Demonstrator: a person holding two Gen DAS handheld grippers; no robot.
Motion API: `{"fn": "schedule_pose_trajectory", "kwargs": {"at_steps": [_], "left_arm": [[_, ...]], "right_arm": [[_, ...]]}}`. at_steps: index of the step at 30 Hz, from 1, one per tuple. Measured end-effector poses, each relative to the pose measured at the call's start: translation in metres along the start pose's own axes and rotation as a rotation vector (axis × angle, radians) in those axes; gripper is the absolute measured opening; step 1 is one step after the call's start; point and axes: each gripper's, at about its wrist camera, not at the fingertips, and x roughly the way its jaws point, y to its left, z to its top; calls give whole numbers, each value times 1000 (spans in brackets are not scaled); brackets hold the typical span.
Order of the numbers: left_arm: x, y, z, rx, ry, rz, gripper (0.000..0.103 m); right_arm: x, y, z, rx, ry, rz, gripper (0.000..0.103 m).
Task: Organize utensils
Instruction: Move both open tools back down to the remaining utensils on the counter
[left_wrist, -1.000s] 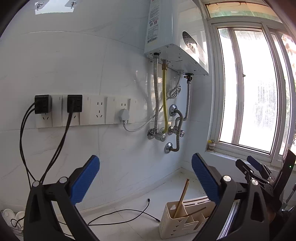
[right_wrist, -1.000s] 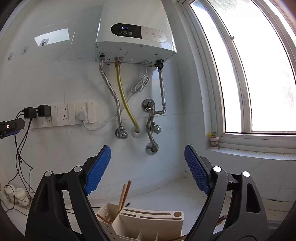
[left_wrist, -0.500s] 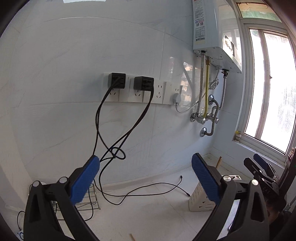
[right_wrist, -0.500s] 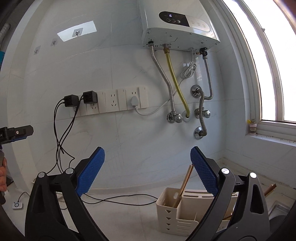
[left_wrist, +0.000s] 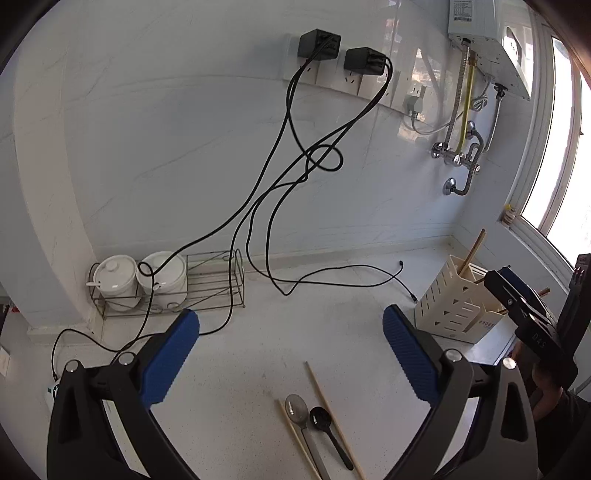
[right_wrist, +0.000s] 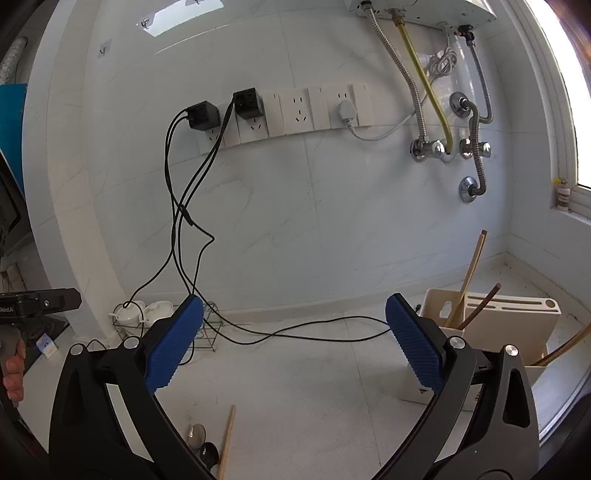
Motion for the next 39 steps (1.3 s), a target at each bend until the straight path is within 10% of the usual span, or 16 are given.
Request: {"fn": "schedule_pose_trajectory", "kwargs": {"at_steps": [17,30,39], "left_arm": [[83,29,-106,-103,482,13,98],[121,39,-145,-163,586,81,98],[138,44,-151,-162,622,99,98]], "right_arm": [[61,19,-46,29,335,77,94],[122,41,-99,-59,756,83,94],[139,43,-137,-76,975,68,71]]}}
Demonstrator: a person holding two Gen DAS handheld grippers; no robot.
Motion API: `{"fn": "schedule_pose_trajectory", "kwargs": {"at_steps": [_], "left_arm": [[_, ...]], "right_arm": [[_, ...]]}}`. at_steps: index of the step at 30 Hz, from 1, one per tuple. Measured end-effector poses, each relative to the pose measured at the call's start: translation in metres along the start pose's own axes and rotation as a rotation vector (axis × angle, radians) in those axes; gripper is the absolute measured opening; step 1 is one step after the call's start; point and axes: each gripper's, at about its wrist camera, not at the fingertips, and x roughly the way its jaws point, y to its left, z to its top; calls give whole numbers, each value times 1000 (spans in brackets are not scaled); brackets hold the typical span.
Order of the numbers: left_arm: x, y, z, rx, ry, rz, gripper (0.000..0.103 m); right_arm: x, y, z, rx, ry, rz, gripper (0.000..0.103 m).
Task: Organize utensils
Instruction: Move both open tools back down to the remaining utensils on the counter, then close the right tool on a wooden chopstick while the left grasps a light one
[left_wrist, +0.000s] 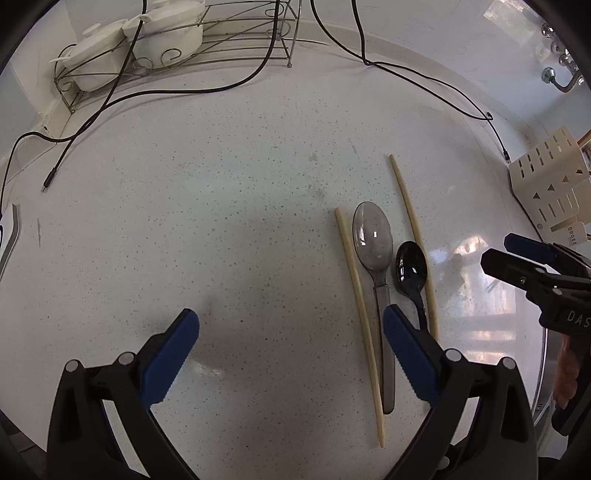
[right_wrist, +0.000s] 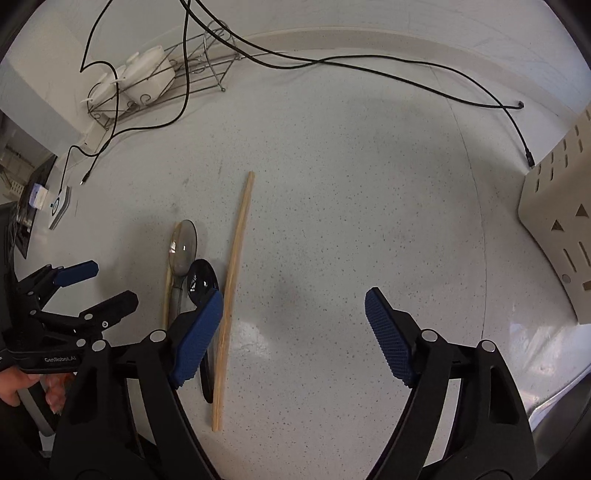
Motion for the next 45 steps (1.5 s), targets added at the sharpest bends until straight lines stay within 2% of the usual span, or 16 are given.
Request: {"fn": "schedule_pose_trajectory", "kwargs": {"at_steps": [1,8,13,20,23,24,25,26,28,34,39,42,45], "left_arm": [[2,-1,1,6,3,2,98],[21,-8,7,51,57,42,98],[31,-13,10,86,72,78,98],[36,-22,13,125,97,97,96],[33,-23,12,135,94,99,86],[31,-23,12,138,93,94,80],[30,-24,15,143,92,91,72],[29,-24,15,147,92,88,67],[28,-24,17,145,97,82,60],[26,-21,17,147,95,74,59],[28,-24,14,152,96,70,59],[30,-24,15,160,99,67,58],[28,-20,15,163,103,66,55]], "right_arm": [[0,-1,0,2,10,-2,68],[-7,-9,2,24,7,1,68],[-7,-5,3,-13,24,-47,68],[5,10,0,-54,67,-46,64],[15,24,-1,-96,96,-57,62],[18,27,-2,-100,103,-60,60],[21,30,-2,-99,106,-68,54],[24,33,-2,-101,113,-73,50],[28,40,-4,-122,123,-71,48],[33,49,-4,-140,140,-84,49],[37,53,-4,-145,155,-64,43],[41,63,-3,-171,159,-91,34],[46,73,-1,-210,159,-133,21]]}}
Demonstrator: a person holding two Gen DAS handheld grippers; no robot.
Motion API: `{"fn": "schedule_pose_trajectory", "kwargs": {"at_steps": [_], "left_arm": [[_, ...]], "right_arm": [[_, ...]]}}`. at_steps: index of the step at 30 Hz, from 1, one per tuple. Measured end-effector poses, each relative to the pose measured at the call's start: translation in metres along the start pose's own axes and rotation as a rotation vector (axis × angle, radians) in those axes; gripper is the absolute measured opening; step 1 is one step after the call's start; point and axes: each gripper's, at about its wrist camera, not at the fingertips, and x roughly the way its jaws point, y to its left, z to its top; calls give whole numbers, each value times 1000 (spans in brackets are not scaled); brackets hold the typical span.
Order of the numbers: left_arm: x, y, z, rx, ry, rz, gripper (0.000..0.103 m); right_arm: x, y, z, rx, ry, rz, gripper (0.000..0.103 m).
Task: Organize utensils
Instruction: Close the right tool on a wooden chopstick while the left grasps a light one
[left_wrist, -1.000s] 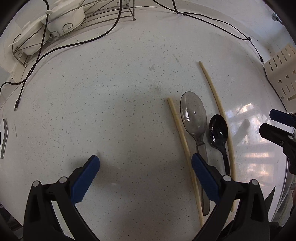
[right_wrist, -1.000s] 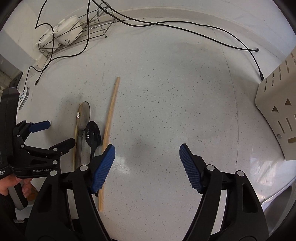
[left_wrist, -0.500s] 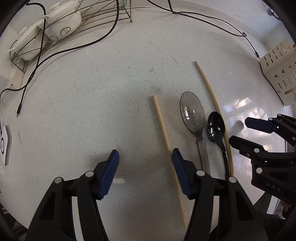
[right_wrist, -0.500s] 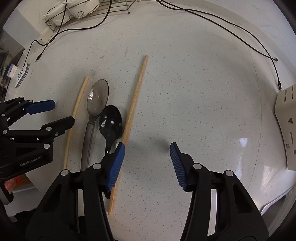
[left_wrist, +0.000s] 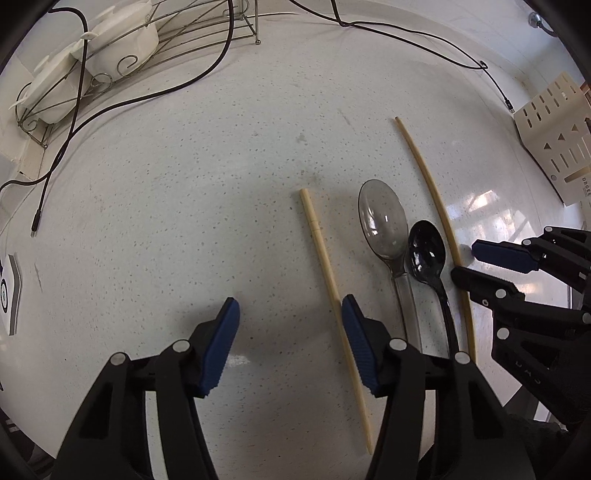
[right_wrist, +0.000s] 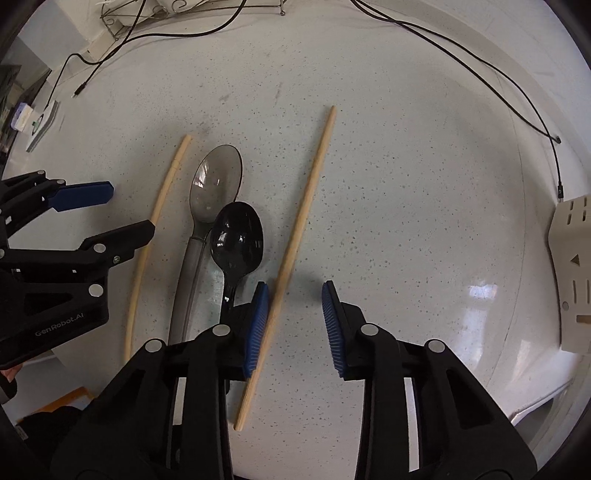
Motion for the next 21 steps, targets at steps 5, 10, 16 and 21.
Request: {"fn": "schedule_pose_trajectory", "kwargs": {"at_steps": [5,10,16,21], "left_arm": [[-3,9,1,-14,46,-122,4],[-2,4,1,18,50,-116,4],[0,5,0,12,50,-123,4],[-13,12,1,0,24,-125,4]], "right_arm": [[2,-1,3,15,19,14,6],[6,-3,4,34,35,55,6],[10,-14,2,69,32,81,6],[10,-26,-2,88,24,93,6]]}}
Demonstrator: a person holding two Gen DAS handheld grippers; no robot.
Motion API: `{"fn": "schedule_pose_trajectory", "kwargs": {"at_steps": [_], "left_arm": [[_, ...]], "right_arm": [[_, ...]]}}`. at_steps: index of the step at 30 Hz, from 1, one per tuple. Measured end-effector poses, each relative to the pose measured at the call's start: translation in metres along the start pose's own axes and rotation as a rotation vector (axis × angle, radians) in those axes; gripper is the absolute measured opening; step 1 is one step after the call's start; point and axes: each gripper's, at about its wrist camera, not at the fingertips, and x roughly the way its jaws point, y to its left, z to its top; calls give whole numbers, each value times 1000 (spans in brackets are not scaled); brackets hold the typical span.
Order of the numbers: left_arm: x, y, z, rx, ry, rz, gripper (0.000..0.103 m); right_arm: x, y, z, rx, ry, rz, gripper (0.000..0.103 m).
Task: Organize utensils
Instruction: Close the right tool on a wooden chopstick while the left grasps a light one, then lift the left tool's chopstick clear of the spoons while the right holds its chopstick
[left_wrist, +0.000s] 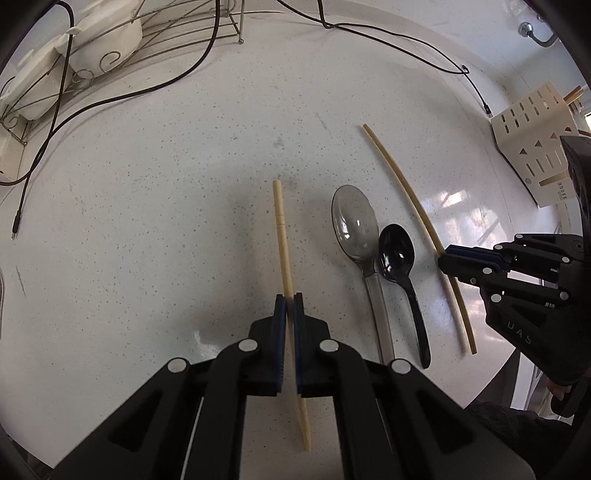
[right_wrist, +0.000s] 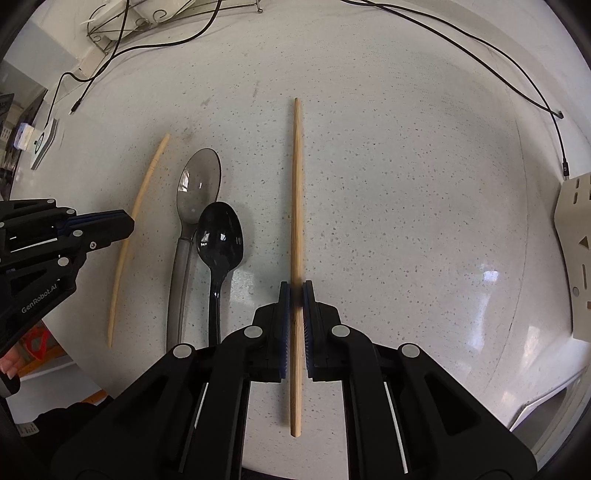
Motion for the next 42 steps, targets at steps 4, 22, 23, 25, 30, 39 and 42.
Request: {"fn": "schedule_pose_trajectory", "kwargs": {"at_steps": [4,22,23,25,30,39,42], "left_arm": [[-9,1,3,6,-17,-3,4],[-52,-25,10,64,-117,28,3],[-54,-29,13,70,-124,28,0],[-60,-35,16,78,-140,28,0],[-68,-47,23,101,-164,24,0],[-38,-47,24,106,-89,27,0],[-26,-46,21,108,-54,22,0]], "right_arm": [[-1,-6,-3,14,-13,13,6],[-45,-31,-24,47,-126,21,6],[-49,-35,-25,52,-136,23,6],[-57,-39,-25,60,-154,23,6],[-70,-41,-22,75,-193,13,6],[-76,-50,-31,114,-208,3,6],[-75,-53,-33,130,-208,1,6]]}}
